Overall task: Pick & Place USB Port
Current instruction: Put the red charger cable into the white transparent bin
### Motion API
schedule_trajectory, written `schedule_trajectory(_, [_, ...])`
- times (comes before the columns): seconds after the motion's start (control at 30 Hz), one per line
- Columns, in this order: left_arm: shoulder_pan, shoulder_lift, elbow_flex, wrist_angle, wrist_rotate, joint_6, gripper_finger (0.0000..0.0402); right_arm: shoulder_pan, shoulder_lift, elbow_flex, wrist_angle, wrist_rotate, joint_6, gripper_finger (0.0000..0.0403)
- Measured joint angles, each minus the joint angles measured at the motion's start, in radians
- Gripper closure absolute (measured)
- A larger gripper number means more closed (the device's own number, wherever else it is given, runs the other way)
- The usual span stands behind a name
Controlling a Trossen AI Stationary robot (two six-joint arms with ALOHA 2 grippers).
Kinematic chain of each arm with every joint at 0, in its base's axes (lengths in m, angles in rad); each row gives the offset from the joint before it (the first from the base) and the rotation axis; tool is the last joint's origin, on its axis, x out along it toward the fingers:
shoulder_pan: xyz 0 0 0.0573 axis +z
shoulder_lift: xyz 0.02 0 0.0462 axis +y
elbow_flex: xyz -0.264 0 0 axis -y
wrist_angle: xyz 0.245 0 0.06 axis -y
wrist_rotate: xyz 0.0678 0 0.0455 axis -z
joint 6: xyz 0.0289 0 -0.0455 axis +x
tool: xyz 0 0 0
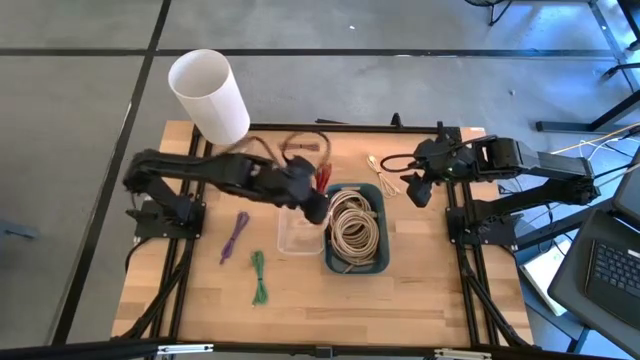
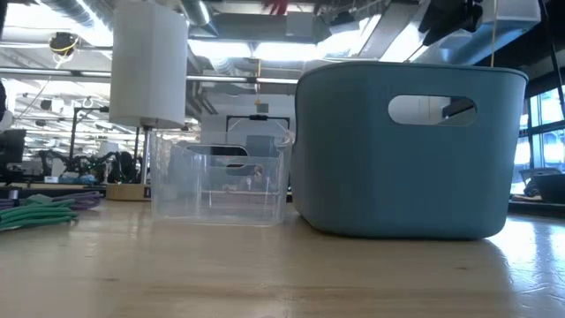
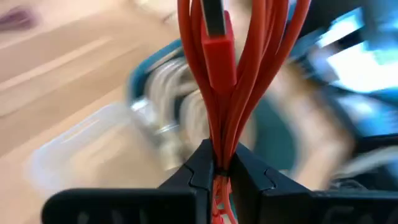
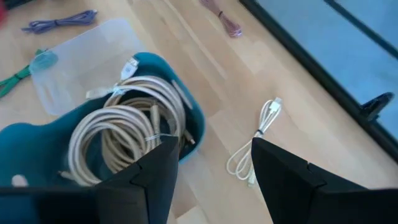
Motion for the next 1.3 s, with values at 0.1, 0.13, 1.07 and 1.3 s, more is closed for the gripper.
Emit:
schedule_trajectory(0.1, [0.024,0.078,0.01,-0.15,0.043,-0.024,0.0378,0.0,0.0,0.0,-0.001,0.006,-0.003,0.0197])
schedule_trajectory(0.13, [0.034,0.106,0.01,-0.205,0.074,-0.036,0.0378,0.0,0.0,0.0,-0.001,0.006,-0.003,0.0197])
schedule_trajectory(1.07, [0.126,0.328,-0.157,-0.234,0.283,-0.022,0.0378,0.0,0.0,0.0,-0.151,0.006,0.002,0.0197])
schedule_trajectory(1.3, [0.148,0.224,-0.359,0.184,0.413,-0.124,0.0378,0.0,0.0,0.0,-0.153,0.027,0.002,0.0197])
